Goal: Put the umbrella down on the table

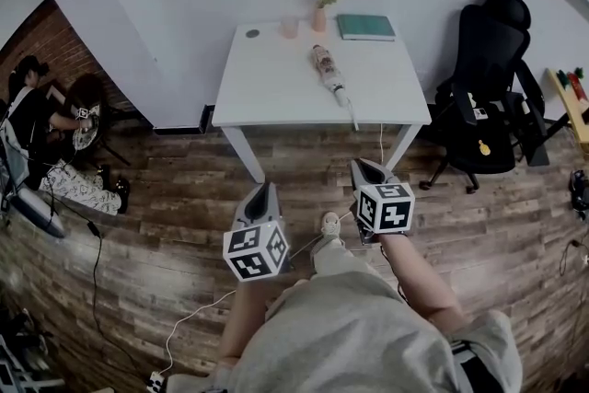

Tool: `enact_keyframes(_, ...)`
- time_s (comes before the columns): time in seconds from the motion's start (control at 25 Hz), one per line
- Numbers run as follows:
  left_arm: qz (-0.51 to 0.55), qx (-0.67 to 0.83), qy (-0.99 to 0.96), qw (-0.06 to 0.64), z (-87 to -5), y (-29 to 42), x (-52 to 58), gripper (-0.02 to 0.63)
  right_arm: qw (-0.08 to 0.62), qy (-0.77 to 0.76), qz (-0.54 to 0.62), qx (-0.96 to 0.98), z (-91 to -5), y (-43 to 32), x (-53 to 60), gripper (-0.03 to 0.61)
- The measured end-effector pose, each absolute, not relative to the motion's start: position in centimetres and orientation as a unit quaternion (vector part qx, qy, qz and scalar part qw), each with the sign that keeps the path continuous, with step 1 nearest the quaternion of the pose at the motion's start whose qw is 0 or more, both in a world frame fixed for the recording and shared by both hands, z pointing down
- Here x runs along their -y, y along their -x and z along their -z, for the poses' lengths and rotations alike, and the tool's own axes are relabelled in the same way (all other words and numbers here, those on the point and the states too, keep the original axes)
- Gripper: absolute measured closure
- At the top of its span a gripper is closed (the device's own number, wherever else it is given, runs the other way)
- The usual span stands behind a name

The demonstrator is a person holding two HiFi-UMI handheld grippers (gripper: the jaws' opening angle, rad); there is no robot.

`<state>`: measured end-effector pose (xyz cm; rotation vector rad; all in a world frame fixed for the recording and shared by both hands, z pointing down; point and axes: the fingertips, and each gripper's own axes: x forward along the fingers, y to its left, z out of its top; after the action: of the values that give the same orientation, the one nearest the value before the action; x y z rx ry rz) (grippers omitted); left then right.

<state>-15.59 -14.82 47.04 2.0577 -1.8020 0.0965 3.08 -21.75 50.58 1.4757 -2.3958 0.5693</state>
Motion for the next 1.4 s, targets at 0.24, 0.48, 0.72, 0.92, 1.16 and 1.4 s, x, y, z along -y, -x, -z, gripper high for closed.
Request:
enact_keyframes(0.24,-0.035,0.644,-0.739,0.196,-46.9,15.2,14.6,0.606,0.128,-0.512,-0.191,0.828,-50.2,-3.4,21.2,0.577)
enact_keyframes(0.48,-0.037,0.644,-0.739,0.194,-46.8,15.2,14.6,0.605,0.121,-0.509,-0.185,0.832,-49.5,-2.9,21.0,0.578)
enact_keyframes(0.72,-0.037,0.643,-0.739,0.197,-47.0,15.0,14.4,0.606,0.117,-0.503,-0.169,0.839,-48.8,-2.5,20.2,0.578)
enact_keyframes(0.92,-0.036,0.644,-0.738,0.199,-47.2,14.9,14.4,0.606,0.114,-0.501,-0.169,0.841,-48.9,-2.5,20.1,0.578)
enact_keyframes(1.16,-0.037,0.642,-0.739,0.201,-47.2,14.6,14.5,0.604,0.109,-0.502,-0.170,0.841,-48.8,-2.6,19.9,0.578)
enact_keyframes(1.4,-0.039,0.641,-0.739,0.201,-47.3,14.5,14.8,0.605,0.106,-0.503,-0.168,0.841,-48.5,-2.7,20.1,0.578)
